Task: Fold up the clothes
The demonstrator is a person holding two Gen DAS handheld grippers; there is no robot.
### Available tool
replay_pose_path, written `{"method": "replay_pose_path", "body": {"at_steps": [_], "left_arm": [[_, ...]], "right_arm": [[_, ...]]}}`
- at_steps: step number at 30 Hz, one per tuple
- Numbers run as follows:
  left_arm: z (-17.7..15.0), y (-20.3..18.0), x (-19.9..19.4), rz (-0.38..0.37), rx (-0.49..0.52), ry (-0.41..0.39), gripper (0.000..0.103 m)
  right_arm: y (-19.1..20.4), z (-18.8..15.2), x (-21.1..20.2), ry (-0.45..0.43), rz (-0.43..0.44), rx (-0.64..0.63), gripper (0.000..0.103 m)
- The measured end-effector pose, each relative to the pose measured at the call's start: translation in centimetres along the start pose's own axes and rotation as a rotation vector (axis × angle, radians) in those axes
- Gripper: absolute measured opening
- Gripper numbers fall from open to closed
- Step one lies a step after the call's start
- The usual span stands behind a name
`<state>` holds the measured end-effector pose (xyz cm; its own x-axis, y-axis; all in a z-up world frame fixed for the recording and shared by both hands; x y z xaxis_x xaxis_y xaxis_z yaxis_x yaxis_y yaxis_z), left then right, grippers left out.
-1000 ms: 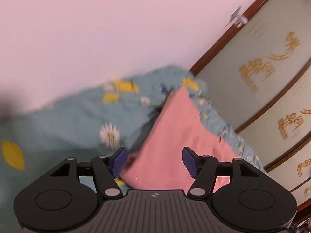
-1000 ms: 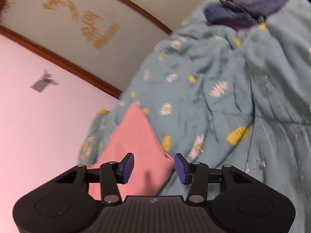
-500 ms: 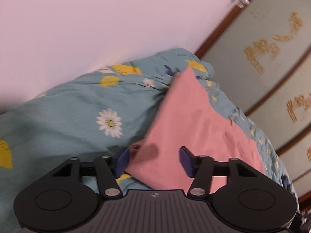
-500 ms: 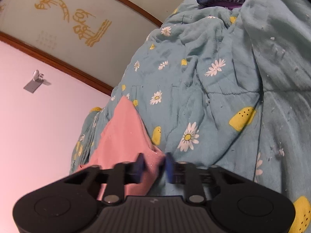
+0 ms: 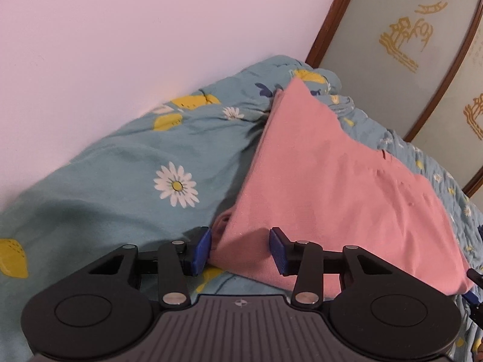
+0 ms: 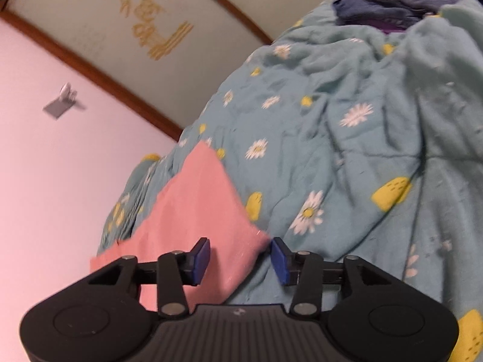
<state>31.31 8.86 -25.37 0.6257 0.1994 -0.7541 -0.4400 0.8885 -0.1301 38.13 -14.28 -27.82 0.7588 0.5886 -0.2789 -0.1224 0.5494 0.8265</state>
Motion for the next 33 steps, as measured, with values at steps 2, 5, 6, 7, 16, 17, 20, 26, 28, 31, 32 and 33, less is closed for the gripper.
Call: {"method": "replay_pose_path", "body": {"at_steps": [2, 5, 6, 7, 16, 17, 20, 26, 28, 31, 32, 33], "left_arm": [[0.0, -0.1, 0.1, -0.008, 0.01, 0.013, 0.004], [0.0, -0.4, -0.8, 0.032, 0.073, 0.0, 0.004], [-0.1, -0.3, -1.2, 0.045, 0.082, -0.001, 0.003], [-0.1, 0.0, -1.7, 0.057, 0.089, 0.0, 0.004], [-0.1, 0.8, -1.4, 0.072, 0.063, 0.055, 0.009], [0.0, 1.0, -1.4, 0.076, 0.048, 0.061, 0.012], [0.7, 2.4, -2.5, 0.126, -0.013, 0.028, 0.018], [1.6, 0.5, -5.9, -0.039, -0.06, -0.111, 0.022], [1.1, -1.2, -5.3, -0.121, -0.037, -0.083, 0.033], [-0.1, -3.1, -3.6, -0.147, 0.005, -0.025, 0.034], [-0.6, -3.3, -2.9, -0.141, 0.014, -0.002, 0.034], [-0.9, -3.4, -2.4, -0.134, 0.021, 0.018, 0.034]], "right_arm": [[0.1, -0.1, 0.1, 0.007, -0.024, -0.03, 0.006], [-0.4, 0.3, -0.6, -0.006, -0.001, 0.064, 0.005], [-0.6, 0.4, -0.9, -0.009, 0.008, 0.093, 0.005], [-0.8, 0.4, -1.2, -0.012, 0.017, 0.121, 0.005], [-2.4, 1.1, -2.5, -0.043, -0.013, 0.211, 0.017], [-2.3, 1.5, -3.1, -0.078, -0.026, 0.208, 0.017], [-1.7, 2.8, -5.0, -0.198, -0.08, 0.135, 0.017], [-0.4, 2.7, -3.8, -0.12, 0.048, 0.109, 0.018], [0.2, 1.7, -2.6, -0.071, -0.014, 0.025, 0.037], [0.3, 0.5, -1.3, -0.022, -0.086, -0.056, 0.043], [0.2, 0.4, -1.2, -0.02, -0.095, -0.06, 0.042], [0.1, 0.3, -1.1, -0.018, -0.109, -0.067, 0.039]]}}
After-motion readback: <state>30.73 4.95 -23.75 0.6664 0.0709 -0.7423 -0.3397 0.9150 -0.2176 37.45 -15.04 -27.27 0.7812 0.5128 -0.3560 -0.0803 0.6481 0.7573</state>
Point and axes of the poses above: each gripper's, at about its wrist camera, not at the fingertips, and x roughly the way its jaws point, y to its left, z to its top, the point moved 4 cm from there along x, roughly the way its jaws point, and after that the axes turned 15 degrees about z, right-handed, at the moved point
